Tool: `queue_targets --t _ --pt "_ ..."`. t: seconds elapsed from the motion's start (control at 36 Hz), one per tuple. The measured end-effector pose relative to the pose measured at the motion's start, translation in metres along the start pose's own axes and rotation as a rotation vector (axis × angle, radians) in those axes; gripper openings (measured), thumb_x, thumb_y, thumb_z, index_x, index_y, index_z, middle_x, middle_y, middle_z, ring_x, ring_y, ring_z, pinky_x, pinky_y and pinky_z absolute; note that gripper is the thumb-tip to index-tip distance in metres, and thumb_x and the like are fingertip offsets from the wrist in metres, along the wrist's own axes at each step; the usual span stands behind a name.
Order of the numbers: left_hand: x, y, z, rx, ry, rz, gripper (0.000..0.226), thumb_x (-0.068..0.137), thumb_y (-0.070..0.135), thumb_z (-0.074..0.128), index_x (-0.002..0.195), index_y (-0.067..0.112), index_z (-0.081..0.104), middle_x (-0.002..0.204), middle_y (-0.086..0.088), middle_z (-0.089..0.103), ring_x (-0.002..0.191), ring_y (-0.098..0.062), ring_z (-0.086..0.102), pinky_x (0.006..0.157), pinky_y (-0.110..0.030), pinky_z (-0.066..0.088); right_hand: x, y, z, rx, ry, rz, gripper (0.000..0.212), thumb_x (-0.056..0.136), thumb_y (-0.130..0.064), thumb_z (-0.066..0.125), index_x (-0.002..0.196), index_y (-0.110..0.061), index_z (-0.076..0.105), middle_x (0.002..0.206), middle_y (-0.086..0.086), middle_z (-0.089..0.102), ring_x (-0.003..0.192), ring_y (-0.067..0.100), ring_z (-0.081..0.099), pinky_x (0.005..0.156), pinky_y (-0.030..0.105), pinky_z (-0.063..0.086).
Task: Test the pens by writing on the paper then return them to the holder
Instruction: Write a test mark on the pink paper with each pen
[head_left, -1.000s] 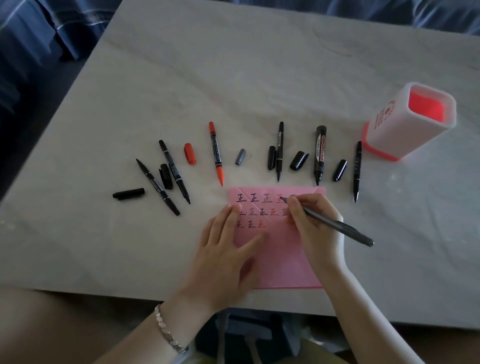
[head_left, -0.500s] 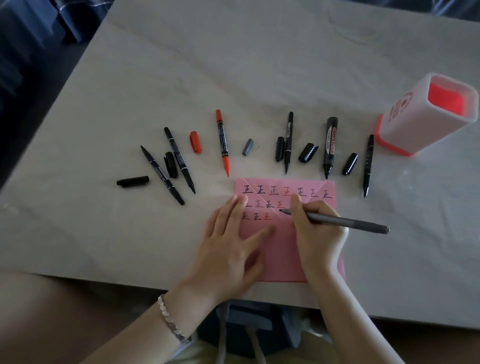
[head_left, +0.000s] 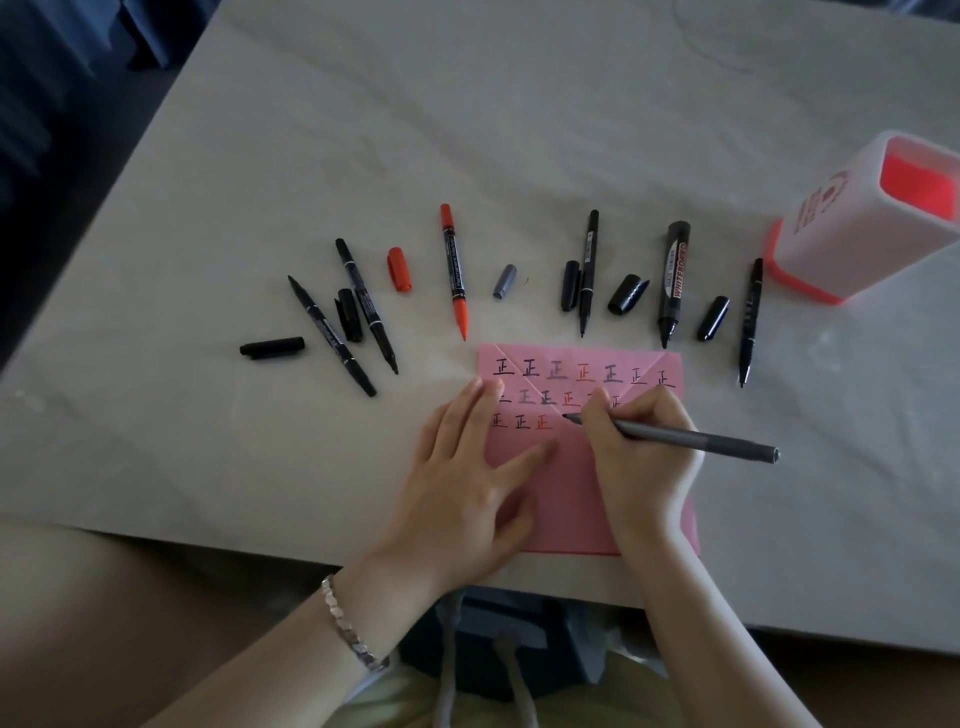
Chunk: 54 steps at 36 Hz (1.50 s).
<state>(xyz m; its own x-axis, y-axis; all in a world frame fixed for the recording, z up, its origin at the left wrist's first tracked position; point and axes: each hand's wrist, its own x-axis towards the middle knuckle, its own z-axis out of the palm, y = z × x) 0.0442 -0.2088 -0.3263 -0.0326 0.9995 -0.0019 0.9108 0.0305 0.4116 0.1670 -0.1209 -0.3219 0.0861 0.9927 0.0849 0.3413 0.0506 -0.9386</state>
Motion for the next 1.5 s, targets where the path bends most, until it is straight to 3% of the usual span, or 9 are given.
queue_targets --t 0.56,0.92,1.25,1.5 --pt "-0.0001 -0.0003 0.0005 -0.011 0.003 0.000 0.046 0.077 0.039 0.045 0.122 0.034 0.054 0.141 -0.027 0.035 0.135 -0.037 0.022 0.108 -0.043 0.015 0.0003 -0.0019 -0.0003 -0.009 0.016 -0.019 0.038 0.075 0.000 0.066 0.052 -0.014 0.040 0.045 -0.001 0.039 0.044 0.002 0.040 0.047 0.009 0.033" --pt "-0.0001 -0.0001 -0.0001 -0.007 -0.007 -0.001 0.046 0.078 0.040 0.045 0.123 0.035 0.053 0.142 -0.026 0.035 0.135 -0.036 0.021 0.109 -0.042 0.014 0.0003 0.0010 -0.0015 0.016 -0.004 0.000 0.041 0.069 0.005 0.065 0.049 -0.018 0.037 0.042 -0.013 0.046 0.042 0.001 0.040 0.045 0.008 0.031" --pt "0.0001 -0.0002 0.0003 0.006 0.005 -0.001 0.046 0.077 0.039 0.045 0.122 0.035 0.054 0.141 -0.025 0.036 0.135 -0.036 0.022 0.109 -0.045 0.019 0.0010 0.0004 -0.0017 0.030 0.014 0.008 0.040 0.072 0.004 0.064 0.050 -0.018 0.038 0.042 -0.013 0.046 0.043 0.001 0.041 0.045 0.007 0.032" --pt "0.0004 0.0002 -0.0005 -0.009 -0.006 -0.003 0.046 0.076 0.039 0.045 0.122 0.034 0.054 0.141 -0.026 0.036 0.134 -0.037 0.022 0.108 -0.041 0.013 0.0010 0.0013 -0.0004 -0.010 -0.028 -0.016 0.042 0.071 0.002 0.066 0.049 -0.019 0.037 0.042 -0.014 0.047 0.042 0.002 0.041 0.044 0.009 0.032"
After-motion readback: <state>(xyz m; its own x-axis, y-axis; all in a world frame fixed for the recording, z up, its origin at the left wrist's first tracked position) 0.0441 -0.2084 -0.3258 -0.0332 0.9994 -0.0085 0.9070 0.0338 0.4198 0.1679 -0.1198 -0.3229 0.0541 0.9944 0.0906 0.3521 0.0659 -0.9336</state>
